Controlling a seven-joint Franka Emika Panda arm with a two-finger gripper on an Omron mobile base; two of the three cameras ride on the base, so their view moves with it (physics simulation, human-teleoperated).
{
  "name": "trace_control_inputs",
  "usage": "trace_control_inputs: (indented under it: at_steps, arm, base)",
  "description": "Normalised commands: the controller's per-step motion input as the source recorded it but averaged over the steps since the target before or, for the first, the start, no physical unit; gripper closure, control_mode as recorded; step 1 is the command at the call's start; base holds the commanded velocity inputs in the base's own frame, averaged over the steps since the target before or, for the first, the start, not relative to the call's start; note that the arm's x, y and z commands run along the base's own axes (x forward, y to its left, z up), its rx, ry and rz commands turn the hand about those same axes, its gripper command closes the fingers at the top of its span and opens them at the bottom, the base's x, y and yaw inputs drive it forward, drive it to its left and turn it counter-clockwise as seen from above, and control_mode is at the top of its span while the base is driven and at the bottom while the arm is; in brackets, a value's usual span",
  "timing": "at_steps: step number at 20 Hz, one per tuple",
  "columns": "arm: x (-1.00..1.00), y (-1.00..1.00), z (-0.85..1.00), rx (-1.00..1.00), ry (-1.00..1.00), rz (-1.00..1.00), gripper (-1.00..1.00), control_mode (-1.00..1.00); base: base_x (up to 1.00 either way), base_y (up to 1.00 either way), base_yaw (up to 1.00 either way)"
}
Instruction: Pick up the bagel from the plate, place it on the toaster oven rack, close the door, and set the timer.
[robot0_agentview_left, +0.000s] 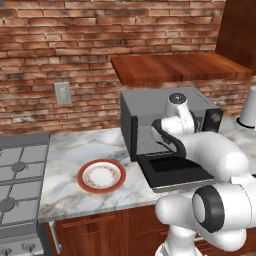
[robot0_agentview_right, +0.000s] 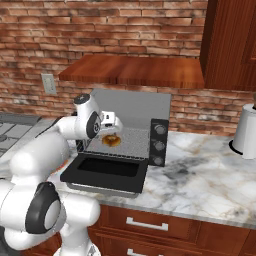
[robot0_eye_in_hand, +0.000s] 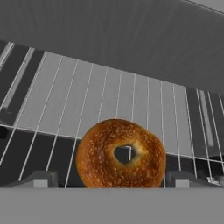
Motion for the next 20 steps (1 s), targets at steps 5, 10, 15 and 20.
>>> trace_control_inputs:
  at_steps: [5, 10, 15, 20]
  arm:
    - [-0.97, 0.00, 0.35, 0.08, -0.13, -0.04, -1.00, -1.00]
    - [-0.90, -0.14, 0.11, 0.06, -0.03, -0.12, -1.00, -1.00]
    - [-0.45, -0.40, 0.00, 0.04, 0.01, -0.19, -1.00, -1.00]
    - [-0.03, -0.39, 0.00, 0.05, 0.05, -0.16, -1.00, -1.00]
  base:
    - [0.00, 0.00, 0.00]
    - [0.00, 0.00, 0.00]
    - [0.00, 0.00, 0.00]
    - [0.00, 0.00, 0.00]
